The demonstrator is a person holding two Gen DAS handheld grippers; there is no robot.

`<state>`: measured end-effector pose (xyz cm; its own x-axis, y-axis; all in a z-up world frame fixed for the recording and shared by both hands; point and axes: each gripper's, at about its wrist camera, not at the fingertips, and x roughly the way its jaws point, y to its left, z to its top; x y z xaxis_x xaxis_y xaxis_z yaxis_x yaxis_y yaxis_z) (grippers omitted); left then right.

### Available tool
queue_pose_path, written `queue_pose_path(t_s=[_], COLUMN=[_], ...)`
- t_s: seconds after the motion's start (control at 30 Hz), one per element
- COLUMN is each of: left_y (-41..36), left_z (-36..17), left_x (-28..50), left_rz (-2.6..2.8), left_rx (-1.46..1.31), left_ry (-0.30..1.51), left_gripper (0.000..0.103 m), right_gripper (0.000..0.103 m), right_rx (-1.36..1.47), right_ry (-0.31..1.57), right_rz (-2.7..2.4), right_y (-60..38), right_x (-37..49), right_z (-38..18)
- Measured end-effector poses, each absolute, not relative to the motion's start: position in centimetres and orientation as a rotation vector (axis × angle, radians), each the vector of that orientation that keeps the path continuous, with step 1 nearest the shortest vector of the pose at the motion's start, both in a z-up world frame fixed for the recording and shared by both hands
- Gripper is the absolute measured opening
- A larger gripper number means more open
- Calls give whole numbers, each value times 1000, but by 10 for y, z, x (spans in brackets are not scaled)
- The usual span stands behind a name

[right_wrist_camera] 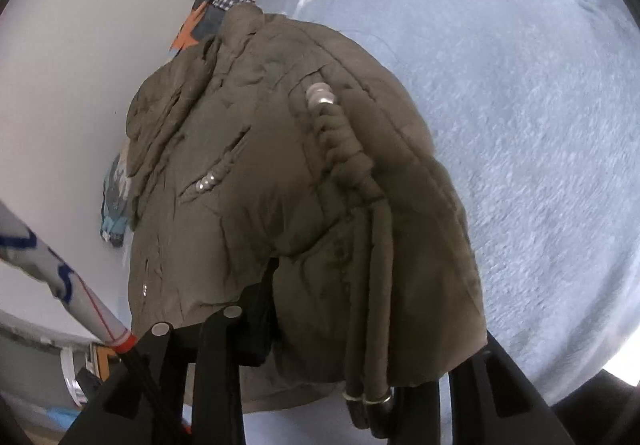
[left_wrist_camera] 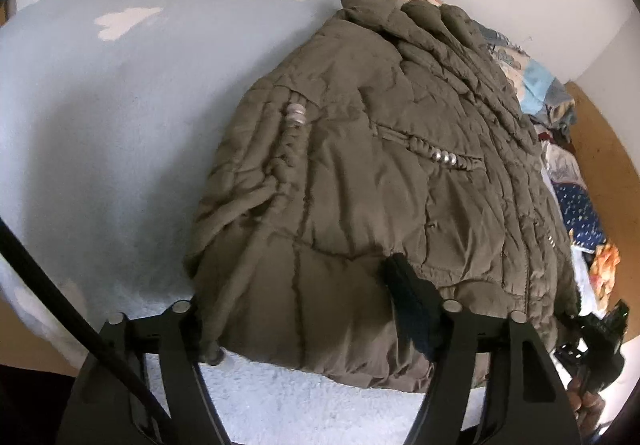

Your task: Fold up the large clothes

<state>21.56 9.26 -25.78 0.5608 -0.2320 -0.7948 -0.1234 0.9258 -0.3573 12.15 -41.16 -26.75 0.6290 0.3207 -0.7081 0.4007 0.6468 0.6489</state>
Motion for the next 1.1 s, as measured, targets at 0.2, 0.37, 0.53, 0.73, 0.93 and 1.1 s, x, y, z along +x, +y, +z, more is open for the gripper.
queue_pose_path(t_s=[0.2, 0.37, 0.53, 0.73, 0.93, 1.1], left_y=[82, 84, 80, 66, 68, 75], left_z=[-259, -253, -235, -204, -170, -150], left_x=[219, 221, 214, 197, 177, 163], left_rz=[-49, -35, -75, -70, -91, -128], left_rx=[-327, -312, -274, -141, -101, -122], left_ry=[955, 935, 876, 750, 653, 649], left_gripper=[83, 51, 26, 22, 21, 22], right_gripper=[43, 33, 21, 19, 18, 18], right_rx=[886, 877, 750, 599, 534, 555], right_ry=[889, 884, 826, 678, 575, 538], right_rz=[-46, -38, -13, 9, 41, 76], right_y=[-414, -416, -404, -390, -384, -382], right_x=[120, 117, 114, 100, 75, 57], right_z=[-270, -268, -241, -196, -159, -141])
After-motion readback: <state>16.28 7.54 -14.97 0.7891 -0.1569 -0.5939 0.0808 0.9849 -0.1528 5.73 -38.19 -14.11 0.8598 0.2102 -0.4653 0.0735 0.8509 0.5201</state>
